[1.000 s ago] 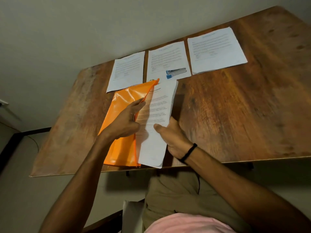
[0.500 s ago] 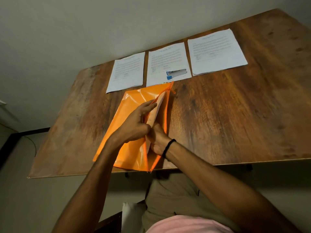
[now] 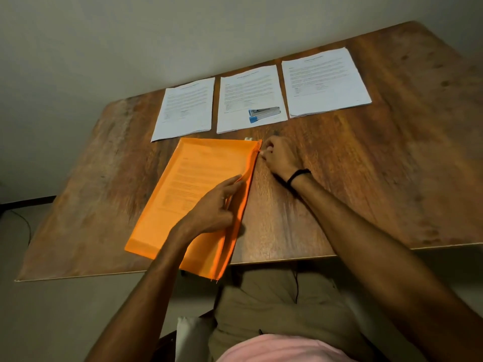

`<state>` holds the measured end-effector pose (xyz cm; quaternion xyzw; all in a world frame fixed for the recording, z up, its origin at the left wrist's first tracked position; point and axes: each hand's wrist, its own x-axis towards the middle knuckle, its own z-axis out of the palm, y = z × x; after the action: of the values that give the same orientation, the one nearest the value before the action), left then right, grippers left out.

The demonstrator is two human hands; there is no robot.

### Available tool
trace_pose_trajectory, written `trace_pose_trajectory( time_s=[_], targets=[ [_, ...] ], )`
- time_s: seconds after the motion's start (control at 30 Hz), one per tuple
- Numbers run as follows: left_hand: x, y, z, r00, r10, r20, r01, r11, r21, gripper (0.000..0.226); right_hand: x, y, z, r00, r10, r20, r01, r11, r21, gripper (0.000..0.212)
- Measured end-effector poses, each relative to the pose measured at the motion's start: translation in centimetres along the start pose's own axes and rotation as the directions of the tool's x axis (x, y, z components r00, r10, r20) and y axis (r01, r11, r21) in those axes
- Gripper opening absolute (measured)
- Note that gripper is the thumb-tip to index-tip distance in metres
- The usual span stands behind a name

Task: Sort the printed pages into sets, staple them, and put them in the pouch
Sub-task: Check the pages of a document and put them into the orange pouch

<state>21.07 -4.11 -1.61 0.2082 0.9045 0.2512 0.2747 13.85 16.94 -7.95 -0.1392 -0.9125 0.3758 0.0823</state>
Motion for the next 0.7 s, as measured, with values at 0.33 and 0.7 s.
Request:
trace_pose_trajectory(
  time_s=[0.33, 0.7],
  targets=[
    [0.8, -0.6, 1.2, 1.000, -0.002, 0.000, 0.002, 0.999, -0.048, 0.106, 3.4, 0.3, 0.2, 0.988, -0.143, -0.052, 0.138, 0.987, -0.086, 0.022],
    [1.5, -0.3, 1.6, 1.000, 0.026, -0.005, -0.026, 0.990, -0.141, 0.106, 3.9, 0.1, 1.3, 0.985, -0.047, -0.165, 0.042, 0.999, -0.035, 0.022]
  ],
)
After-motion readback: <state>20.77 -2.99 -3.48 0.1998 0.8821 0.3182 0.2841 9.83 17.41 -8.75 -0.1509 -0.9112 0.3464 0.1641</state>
